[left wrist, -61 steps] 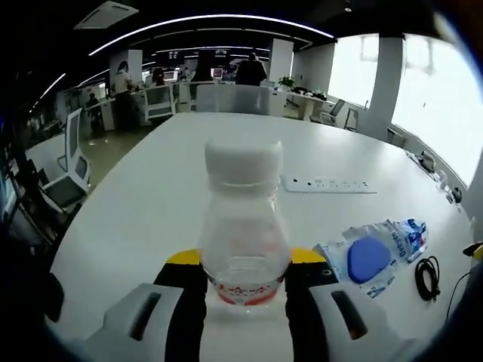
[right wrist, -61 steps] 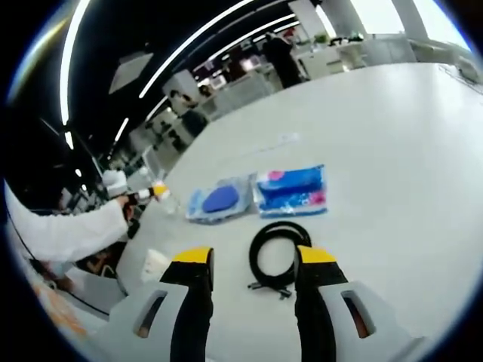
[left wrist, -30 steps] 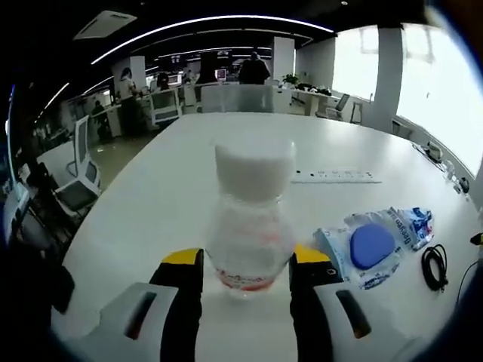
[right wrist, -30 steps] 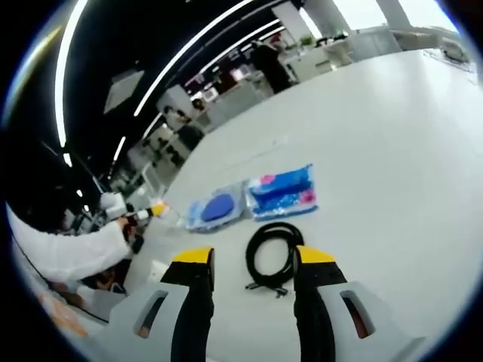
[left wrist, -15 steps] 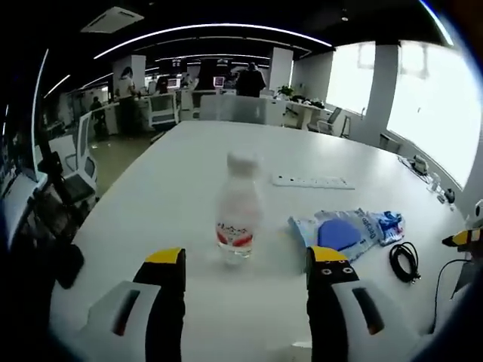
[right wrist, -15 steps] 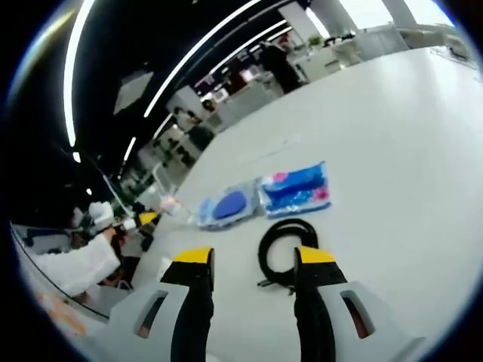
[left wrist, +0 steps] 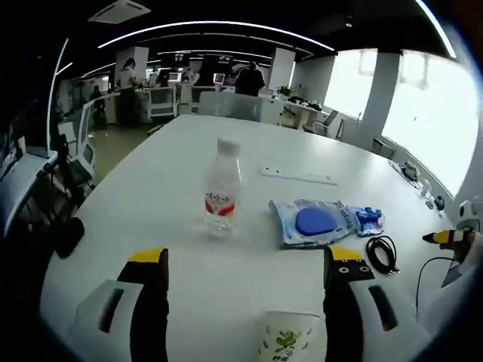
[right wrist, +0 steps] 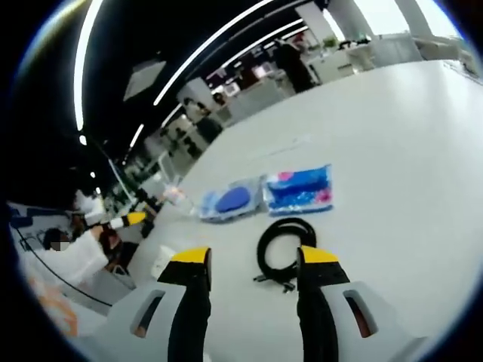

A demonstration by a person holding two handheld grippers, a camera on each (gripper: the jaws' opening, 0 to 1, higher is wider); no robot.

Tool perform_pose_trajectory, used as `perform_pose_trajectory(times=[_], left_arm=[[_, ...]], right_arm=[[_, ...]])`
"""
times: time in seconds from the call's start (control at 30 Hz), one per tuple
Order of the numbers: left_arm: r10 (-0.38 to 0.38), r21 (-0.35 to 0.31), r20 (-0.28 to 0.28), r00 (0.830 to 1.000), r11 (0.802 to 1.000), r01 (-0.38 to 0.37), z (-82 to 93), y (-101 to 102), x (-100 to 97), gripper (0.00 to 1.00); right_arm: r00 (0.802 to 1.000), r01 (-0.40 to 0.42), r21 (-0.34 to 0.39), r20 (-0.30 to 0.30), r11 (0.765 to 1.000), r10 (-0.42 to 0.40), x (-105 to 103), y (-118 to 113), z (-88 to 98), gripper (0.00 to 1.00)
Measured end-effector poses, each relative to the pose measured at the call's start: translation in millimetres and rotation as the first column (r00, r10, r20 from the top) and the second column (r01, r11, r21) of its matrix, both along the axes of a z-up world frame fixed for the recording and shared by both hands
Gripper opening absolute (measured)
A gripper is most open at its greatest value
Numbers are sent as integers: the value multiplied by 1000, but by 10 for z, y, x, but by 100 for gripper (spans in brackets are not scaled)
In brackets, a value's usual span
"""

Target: Arrange the tabletop items into an orderly group along one side of the table until the central work area is clear of visible clutter.

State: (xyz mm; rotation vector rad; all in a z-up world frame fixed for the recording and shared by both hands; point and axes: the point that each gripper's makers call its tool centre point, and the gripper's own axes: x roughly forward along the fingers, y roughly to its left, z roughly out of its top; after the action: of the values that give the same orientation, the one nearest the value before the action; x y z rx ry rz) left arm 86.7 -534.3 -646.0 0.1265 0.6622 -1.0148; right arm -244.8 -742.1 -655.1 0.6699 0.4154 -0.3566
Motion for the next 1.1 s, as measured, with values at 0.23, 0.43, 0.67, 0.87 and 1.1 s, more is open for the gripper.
perform_pose_trajectory(times=[0.23, 0.43, 0.67, 0.87, 1.1], left_arm=[[4, -38, -75, 997, 999, -7, -121, 102, -216, 100], [-41, 11, -50, 998, 999, 42, -208, 198, -333, 100], [-79, 80, -80, 994, 993, 86, -315, 271, -468, 97], [-97, 116, -98, 990, 987, 109, -417, 289, -549, 93], [-112, 162, -146, 983, 977, 136, -636, 331, -693, 77]], right_arm=[[999, -19, -48, -32, 999, 17, -68, -17, -20, 60], [999, -15, -26, -37, 1000, 14, -106, -21, -54, 62], [999, -3, -9, -35, 1000, 2, -110, -13, -90, 62], [999, 7, 10, -37, 1000, -7, -113, -5, -119, 61], [999, 26, 19, -31, 999, -26, -116, -13, -117, 59]])
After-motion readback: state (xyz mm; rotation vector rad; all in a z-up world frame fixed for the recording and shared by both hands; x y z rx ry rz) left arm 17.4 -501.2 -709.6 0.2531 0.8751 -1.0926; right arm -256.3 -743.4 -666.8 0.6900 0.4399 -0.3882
